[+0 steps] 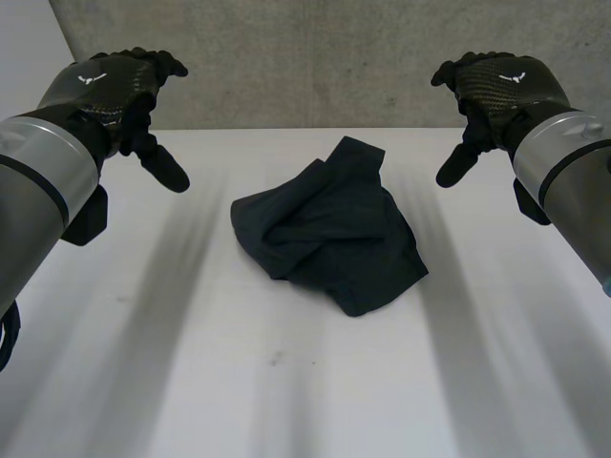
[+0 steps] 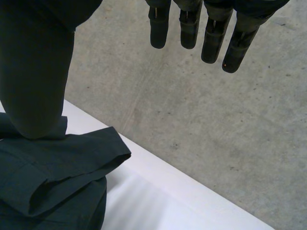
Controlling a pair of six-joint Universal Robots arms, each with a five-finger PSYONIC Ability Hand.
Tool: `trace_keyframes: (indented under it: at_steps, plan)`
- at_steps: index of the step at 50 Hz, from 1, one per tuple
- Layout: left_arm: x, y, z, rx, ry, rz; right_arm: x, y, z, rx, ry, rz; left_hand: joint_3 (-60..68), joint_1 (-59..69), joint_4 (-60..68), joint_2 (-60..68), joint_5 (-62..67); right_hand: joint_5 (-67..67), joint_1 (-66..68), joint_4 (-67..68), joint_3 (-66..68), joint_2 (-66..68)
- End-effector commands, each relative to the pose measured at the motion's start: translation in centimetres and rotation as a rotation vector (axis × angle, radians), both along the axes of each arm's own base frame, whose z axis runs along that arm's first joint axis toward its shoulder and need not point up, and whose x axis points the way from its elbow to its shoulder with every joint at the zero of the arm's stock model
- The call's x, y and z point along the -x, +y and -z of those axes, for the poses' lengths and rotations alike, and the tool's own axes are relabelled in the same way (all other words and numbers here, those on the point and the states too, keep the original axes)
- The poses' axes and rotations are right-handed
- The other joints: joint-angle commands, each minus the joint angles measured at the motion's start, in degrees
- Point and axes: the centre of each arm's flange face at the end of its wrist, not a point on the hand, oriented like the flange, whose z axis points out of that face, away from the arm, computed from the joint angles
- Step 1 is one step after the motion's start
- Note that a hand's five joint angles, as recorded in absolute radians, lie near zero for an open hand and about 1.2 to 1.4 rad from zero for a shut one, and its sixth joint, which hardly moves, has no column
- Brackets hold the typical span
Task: Fold the shorts.
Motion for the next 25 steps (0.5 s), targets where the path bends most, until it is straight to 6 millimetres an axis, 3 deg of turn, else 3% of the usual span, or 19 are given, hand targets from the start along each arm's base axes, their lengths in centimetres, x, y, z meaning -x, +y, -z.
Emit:
trace_keyframes:
  at_steps: [1,4,7,13,19,25]
  plan:
    - [0.8,-0.6,1.1,0.044,0.019,0.02,0.4,-0.6,-0.4,0.021,-0.01,0.029,-2.52,-2.03,-2.02,-1.93,-2.6,-3.87,-1.93,-3.81,-2.55,-3.29]
    - [2.3,-1.8,2.4,0.092,0.028,0.051,1.3,-1.6,-0.2,0.015,-0.002,0.07,-2.18,-1.7,-1.68,-1.6,-2.27,-3.87,-1.93,-3.81,-2.55,-3.29]
    - [4.5,-2.4,4.3,0.103,0.0,0.123,2.2,-3.1,1.5,-0.028,0.018,0.142,-1.85,-1.36,-1.34,-1.26,-1.93,-3.87,-1.93,-3.81,-2.55,-3.29]
    - [10.7,-2.3,10.8,0.105,-0.189,0.343,2.5,-3.5,5.0,-0.134,0.041,0.177,-1.68,-1.19,-1.18,-1.09,-1.76,-3.87,-1.93,-3.81,-2.55,-3.29]
    - [13.3,-3.8,15.6,0.106,-0.316,0.382,2.5,-3.4,9.1,-0.264,0.041,0.172,-1.34,-0.86,-0.84,-0.76,-1.43,-3.87,-1.93,-3.81,-2.55,-3.29]
    - [14.4,-5.5,18.5,0.111,-0.329,0.374,1.7,-3.4,12.2,-0.351,0.06,0.122,3.85,4.34,4.36,4.44,3.77,-3.87,-1.93,-3.81,-2.55,-3.29]
